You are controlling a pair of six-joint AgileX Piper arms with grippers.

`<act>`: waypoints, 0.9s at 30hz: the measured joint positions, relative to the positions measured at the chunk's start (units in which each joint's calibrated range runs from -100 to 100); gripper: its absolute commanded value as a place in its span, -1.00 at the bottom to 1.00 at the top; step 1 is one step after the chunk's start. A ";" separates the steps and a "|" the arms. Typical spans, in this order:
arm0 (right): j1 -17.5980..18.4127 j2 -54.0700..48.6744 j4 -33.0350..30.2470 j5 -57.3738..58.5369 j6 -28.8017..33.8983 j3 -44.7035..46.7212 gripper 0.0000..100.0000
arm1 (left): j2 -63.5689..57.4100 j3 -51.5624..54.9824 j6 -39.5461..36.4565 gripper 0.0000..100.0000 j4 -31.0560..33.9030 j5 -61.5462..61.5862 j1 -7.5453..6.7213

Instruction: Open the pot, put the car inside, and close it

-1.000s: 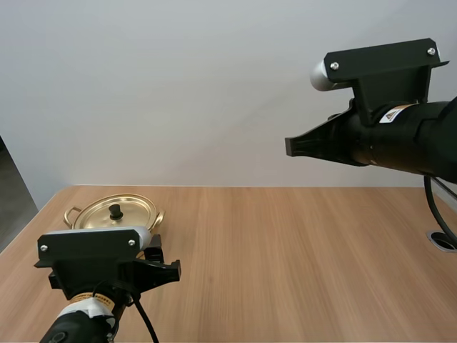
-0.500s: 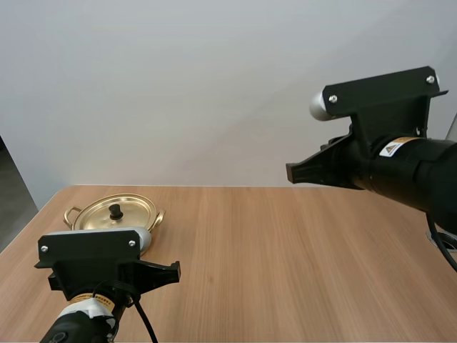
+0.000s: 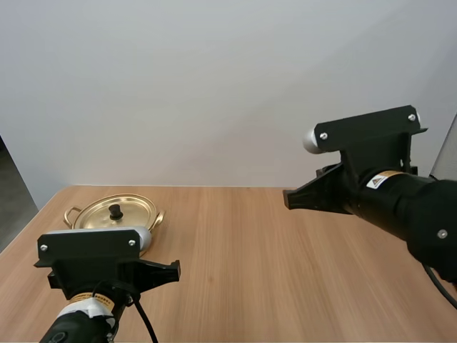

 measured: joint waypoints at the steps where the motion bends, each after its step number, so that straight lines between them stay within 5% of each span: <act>1: 0.00 -0.53 0.69 -1.54 -1.38 1.59 -1.00 | 0.00 0.00 0.00 -1.00 0.00 0.00 0.00; 10: 0.00 -7.10 5.38 -2.52 -9.00 12.48 -1.00 | 0.00 0.00 0.00 -1.00 0.11 0.00 0.00; 19: 0.00 -22.74 2.55 -2.82 -6.49 18.02 -1.00 | 0.00 0.00 0.00 -1.00 0.11 0.08 0.00; 27: 0.00 -21.75 -0.99 -11.32 -0.79 24.13 -1.00 | 0.00 0.00 0.00 -1.00 0.11 0.08 0.00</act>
